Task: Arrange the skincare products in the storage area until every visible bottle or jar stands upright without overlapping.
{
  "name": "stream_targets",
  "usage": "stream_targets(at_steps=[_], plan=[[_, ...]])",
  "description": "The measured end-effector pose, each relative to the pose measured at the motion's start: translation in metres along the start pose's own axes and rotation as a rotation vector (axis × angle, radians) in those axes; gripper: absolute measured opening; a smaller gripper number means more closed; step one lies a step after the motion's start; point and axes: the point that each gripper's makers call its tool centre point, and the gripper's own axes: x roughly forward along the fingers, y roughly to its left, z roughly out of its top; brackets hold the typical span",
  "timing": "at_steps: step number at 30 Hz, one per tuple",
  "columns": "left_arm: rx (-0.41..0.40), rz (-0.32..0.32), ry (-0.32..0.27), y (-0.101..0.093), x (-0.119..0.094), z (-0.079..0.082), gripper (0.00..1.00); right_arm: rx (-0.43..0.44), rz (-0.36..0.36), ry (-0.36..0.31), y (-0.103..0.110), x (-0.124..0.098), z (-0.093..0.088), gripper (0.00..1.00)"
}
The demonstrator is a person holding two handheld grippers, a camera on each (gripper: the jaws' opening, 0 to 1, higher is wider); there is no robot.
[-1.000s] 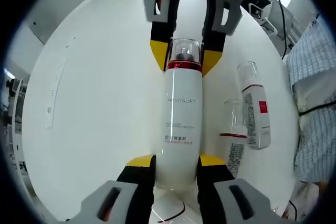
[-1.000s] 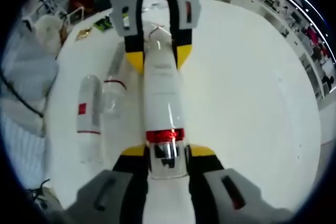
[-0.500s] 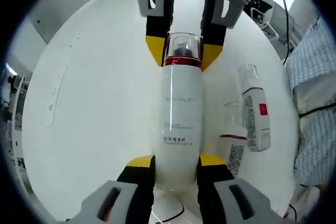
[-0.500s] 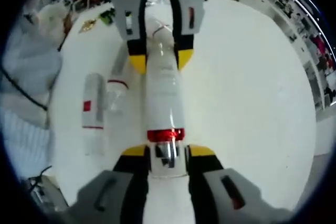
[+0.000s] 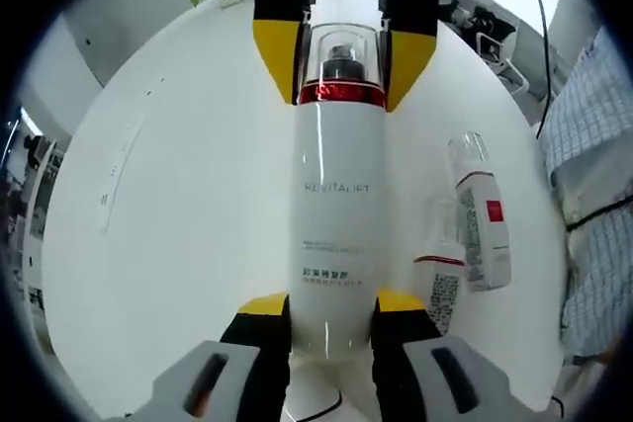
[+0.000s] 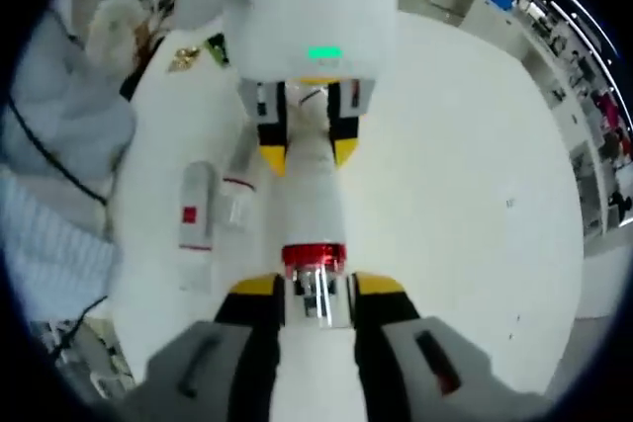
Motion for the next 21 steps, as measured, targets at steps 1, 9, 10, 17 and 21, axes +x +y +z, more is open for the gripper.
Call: stream_targets(at_steps=[1, 9, 10, 17, 21], plan=[[-0.007, 0.005, -0.014, 0.0, 0.0, 0.0, 0.3, -0.002, 0.0, -0.002, 0.0, -0.001, 0.001, 0.25], [-0.034, 0.017, -0.043, 0.0, 0.0, 0.001, 0.3, -0.057, -0.002, -0.005, -0.002, -0.012, 0.016, 0.25], [-0.038, 0.017, -0.051, 0.001, 0.001, 0.002, 0.3, -0.063, -0.002, -0.007, -0.002, -0.014, 0.019, 0.25], [-0.058, 0.016, -0.075, 0.001, 0.001, 0.002, 0.3, -0.111, 0.01, 0.003, -0.002, -0.023, 0.038, 0.25], [-0.07, 0.022, -0.104, 0.001, 0.001, 0.001, 0.3, -0.128, 0.011, 0.004, -0.001, -0.025, 0.043, 0.25]])
